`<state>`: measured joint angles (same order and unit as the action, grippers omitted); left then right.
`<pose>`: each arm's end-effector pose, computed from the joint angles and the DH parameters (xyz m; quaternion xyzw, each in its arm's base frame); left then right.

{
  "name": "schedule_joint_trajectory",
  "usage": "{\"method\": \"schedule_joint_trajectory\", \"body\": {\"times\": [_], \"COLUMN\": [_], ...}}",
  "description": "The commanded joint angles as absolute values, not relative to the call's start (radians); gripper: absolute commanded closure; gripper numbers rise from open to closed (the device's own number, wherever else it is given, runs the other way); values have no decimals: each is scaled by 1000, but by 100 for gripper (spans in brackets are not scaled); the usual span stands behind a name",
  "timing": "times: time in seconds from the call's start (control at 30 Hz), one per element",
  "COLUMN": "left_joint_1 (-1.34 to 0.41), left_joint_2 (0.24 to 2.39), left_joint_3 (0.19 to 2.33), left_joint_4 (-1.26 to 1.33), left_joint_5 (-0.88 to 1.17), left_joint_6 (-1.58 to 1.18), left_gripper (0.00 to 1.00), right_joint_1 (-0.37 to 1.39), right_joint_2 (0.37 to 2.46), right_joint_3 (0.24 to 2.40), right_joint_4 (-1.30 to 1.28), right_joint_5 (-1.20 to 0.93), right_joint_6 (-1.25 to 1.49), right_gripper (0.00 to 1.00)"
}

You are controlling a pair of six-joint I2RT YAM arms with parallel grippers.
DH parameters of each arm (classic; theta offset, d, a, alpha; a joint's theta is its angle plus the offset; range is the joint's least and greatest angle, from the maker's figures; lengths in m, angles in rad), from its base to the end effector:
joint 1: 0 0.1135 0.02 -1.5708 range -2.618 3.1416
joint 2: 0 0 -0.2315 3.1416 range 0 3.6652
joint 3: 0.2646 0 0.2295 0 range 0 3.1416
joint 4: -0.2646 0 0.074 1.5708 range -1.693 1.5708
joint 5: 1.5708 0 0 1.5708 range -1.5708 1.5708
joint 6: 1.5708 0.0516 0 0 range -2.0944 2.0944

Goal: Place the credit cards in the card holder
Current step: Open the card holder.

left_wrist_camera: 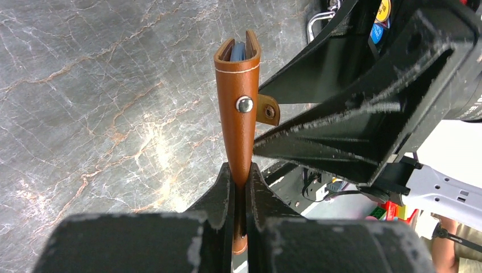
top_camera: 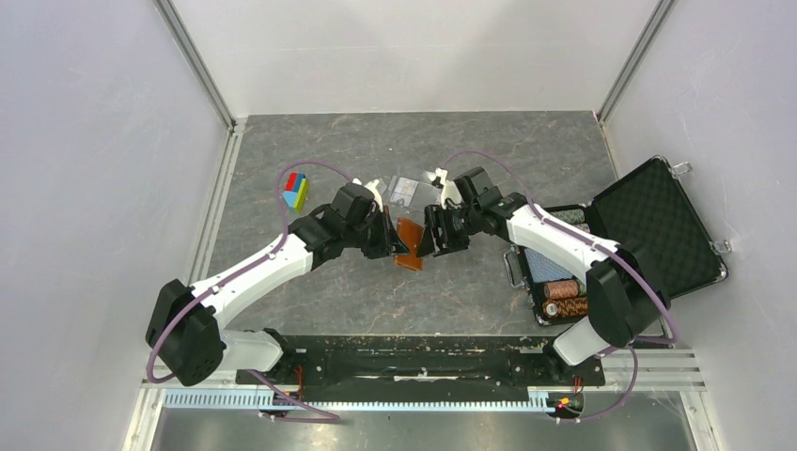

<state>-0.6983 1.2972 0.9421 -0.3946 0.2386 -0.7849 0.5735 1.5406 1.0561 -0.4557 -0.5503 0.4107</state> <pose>0.2042 -0.1873 0.2311 0.0081 0.9116 -0.3481 0.2185 0.2429 0.1890 0.1995 -0.1584 0.9051 0.3687 0.1410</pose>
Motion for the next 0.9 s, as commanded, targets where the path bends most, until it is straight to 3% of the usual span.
{"method": "schedule_joint_trajectory", "body": {"times": [0.0, 0.1, 0.33, 0.5, 0.63, 0.7, 0.77, 0.8, 0.87], "left_joint_1": [-703, -703, -703, -703, -703, -703, -703, -702, -701], "left_joint_2": [1283, 1282, 1272, 1266, 1253, 1239, 1217, 1206, 1179], "left_joint_3": [940, 938, 930, 927, 921, 915, 910, 911, 921], "left_joint_4": [-353, -353, -353, -353, -353, -353, -358, -371, -412], "left_joint_5": [260, 262, 262, 254, 236, 214, 184, 159, 93], "left_joint_6": [-787, -782, -782, -782, -779, -771, -745, -723, -680], "left_gripper": [98, 98, 98, 98, 96, 84, 45, 31, 16], "right_joint_1": [572, 572, 572, 572, 568, 562, 557, 554, 544], "right_joint_2": [1566, 1580, 1599, 1588, 1563, 1547, 1524, 1512, 1492], "right_joint_3": [1121, 1139, 1138, 1109, 1110, 1128, 1154, 1168, 1188], "right_joint_4": [-445, -468, -447, -385, -349, -340, -340, -340, -342], "right_joint_5": [-488, -427, -452, -520, -567, -593, -605, -613, -636], "right_joint_6": [418, 417, 423, 445, 442, 420, 381, 361, 317], "right_gripper": [51, 62, 78, 100, 100, 100, 100, 100, 100]}}
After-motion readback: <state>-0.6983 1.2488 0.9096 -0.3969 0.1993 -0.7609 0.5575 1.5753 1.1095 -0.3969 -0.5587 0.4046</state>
